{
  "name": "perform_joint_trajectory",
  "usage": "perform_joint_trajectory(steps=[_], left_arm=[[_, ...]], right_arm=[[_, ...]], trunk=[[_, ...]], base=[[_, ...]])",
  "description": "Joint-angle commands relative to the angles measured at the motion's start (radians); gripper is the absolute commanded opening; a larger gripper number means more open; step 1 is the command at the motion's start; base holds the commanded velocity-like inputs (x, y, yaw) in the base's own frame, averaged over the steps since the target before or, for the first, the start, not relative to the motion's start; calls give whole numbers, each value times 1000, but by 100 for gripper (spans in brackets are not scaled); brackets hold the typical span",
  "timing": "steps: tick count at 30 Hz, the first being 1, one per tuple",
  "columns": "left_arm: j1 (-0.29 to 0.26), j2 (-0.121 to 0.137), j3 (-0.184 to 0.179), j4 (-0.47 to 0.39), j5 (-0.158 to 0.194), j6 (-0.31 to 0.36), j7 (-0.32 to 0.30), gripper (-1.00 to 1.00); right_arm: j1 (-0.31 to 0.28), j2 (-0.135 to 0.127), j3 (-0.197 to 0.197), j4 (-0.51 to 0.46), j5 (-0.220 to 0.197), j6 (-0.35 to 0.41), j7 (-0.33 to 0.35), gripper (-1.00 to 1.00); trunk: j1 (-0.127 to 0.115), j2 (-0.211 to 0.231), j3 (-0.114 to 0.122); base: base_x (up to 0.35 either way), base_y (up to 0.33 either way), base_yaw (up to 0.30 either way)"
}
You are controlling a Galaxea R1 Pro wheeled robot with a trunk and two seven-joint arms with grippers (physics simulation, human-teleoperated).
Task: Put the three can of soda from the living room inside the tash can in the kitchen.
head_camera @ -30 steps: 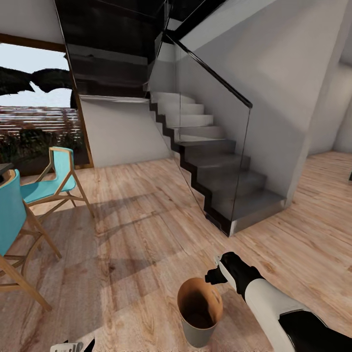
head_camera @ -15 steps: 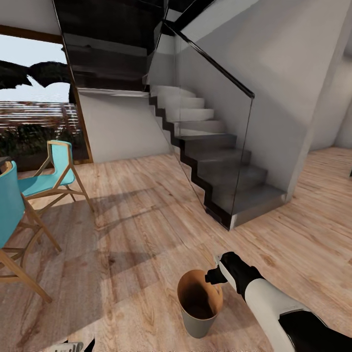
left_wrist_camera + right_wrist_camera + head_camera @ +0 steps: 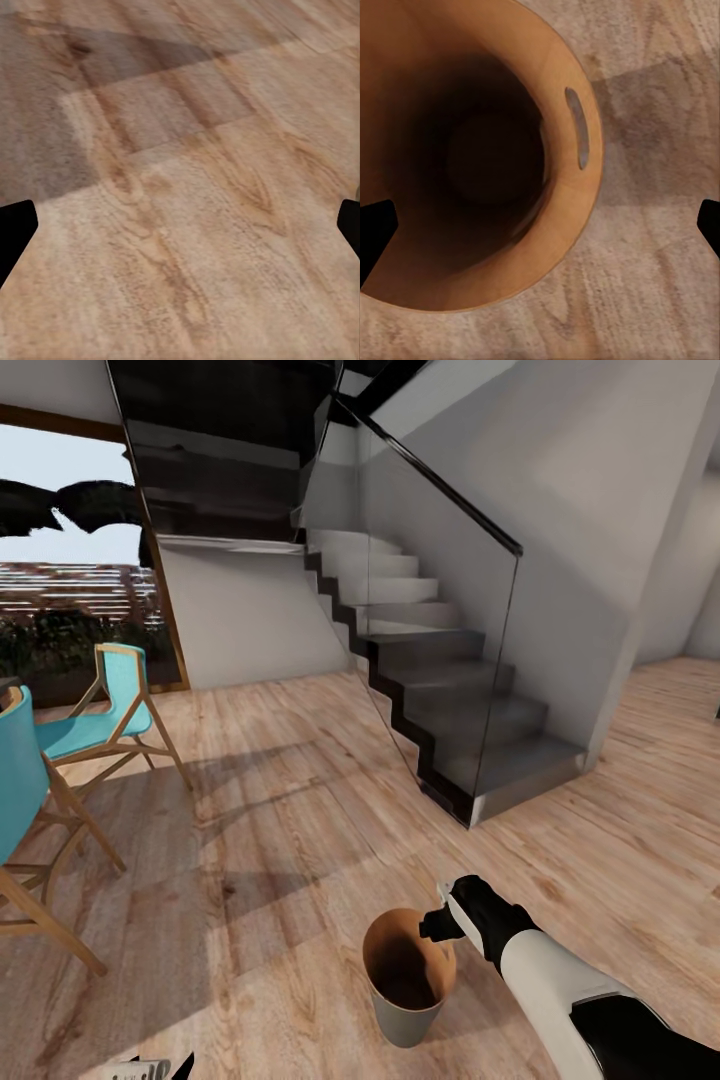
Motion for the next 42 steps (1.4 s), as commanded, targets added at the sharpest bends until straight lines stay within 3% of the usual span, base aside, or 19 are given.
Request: perform_joint_trajectory(steps=[1,14,40,42], left_arm=[[0,0,0,0,0,0,0,100],[0,0,0,0,0,0,0,100],[0,0,0,-1,0,0,0,100],[0,0,0,-1,0,0,0,100]], right_arm=[[0,0,0,0,0,0,0,100],[-1,-6,-3,-4,0,0,3,100],[-1,-15,-3,-6,0,0,7,100],[-1,-14,-3,-6,0,1,6,100]], trunk=[[0,0,-1],[39,-71,-59],[39,-71,-83],[40,-71,-94]], base=[[0,0,0],[0,0,0],[0,0,0],[0,0,0]])
